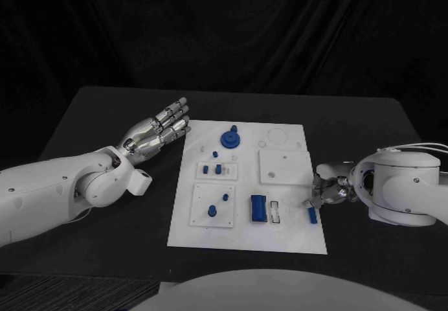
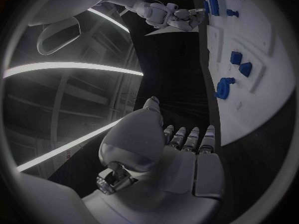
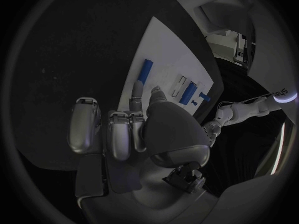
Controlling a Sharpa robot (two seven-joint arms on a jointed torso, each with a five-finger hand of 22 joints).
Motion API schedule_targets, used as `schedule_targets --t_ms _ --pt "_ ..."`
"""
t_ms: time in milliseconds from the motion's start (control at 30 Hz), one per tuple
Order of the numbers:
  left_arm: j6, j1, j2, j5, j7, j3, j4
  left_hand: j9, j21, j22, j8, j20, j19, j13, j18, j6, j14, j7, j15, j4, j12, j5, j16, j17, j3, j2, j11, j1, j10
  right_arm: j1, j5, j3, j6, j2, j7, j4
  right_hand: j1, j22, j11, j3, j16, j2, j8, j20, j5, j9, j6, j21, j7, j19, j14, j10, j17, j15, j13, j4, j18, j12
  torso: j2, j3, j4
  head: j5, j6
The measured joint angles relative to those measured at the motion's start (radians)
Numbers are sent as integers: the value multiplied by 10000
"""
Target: Assemble the parts on the task board
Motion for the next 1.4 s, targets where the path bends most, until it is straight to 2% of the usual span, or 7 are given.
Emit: schedule_targets --t_ms 367,800,1033,1067,1167,1267,1400 --pt "19 0 -12 0 -27 0 19 18 0 0 0 0 0 2 0 89 0 89 0 -28 0 25 0 -6 28 -1 137 81 -5 -379 13 2 144 224 -4 -151 636 -2 25 566 0 -357 -510 0 1428 -203 -388 -48 117 0 22 -24 0 131 8 -455 -1 0 -1 -3 0 47 0" --pt "53 0 23 0 -71 0 21 26 0 1 0 1 0 4 0 96 0 96 0 -28 0 75 0 -8 28 -1 143 80 1 -465 17 70 162 274 -3 -104 1476 -3 221 1214 0 -673 -905 163 1704 -287 -702 -197 361 18 8 -5 0 285 8 -1020 0 0 -2 0 -3 28 0" --pt "83 0 28 0 -82 0 16 25 0 1 0 1 0 6 -1 89 0 160 0 -56 0 75 0 -6 55 5 219 166 2 -485 122 64 -65 238 -20 67 1863 -4 356 1389 0 -874 -1310 199 2591 -287 -587 -197 436 -18 21 -14 0 340 7 -852 1 0 -1 2 -2 47 0" --pt "86 -1 26 0 -83 0 16 25 0 1 0 1 0 6 0 89 0 160 0 -55 0 77 0 -6 55 5 219 166 3 -489 173 61 -123 217 -20 99 1912 -4 365 1515 0 -872 -1369 219 2591 -301 -551 -197 472 4 21 -6 0 343 8 -727 1 0 -1 2 -2 58 0" --pt "94 -1 18 -1 -88 0 16 24 0 1 0 1 0 7 0 89 0 160 0 -55 0 113 0 -5 55 5 251 166 35 -493 503 54 -360 111 -20 226 1745 -4 399 2014 0 -1092 -1434 288 2592 -1283 -486 -197 538 1 21 -39 0 413 -15 -269 0 0 -1 5 -2 78 0" --pt "101 -1 18 -1 -93 0 16 24 0 1 0 1 0 7 0 89 0 160 0 -55 0 113 0 -5 55 5 254 166 33 -457 1174 23 -622 20 -16 332 955 -4 399 3692 0 -1547 -1470 288 2702 -1593 -413 -197 536 0 20 -39 0 414 -8 -1013 0 0 -2 5 -1 80 0" --pt "118 -1 23 -1 -102 0 6 24 0 1 0 1 0 8 0 89 0 159 0 -55 0 113 0 -4 55 5 303 166 -17 -244 2386 -3 -945 7 -2 392 385 -4 400 4354 0 -1701 -1348 288 3051 -1625 -363 -152 483 0 20 -40 0 414 -8 -1194 0 0 -6 4 -1 70 0"
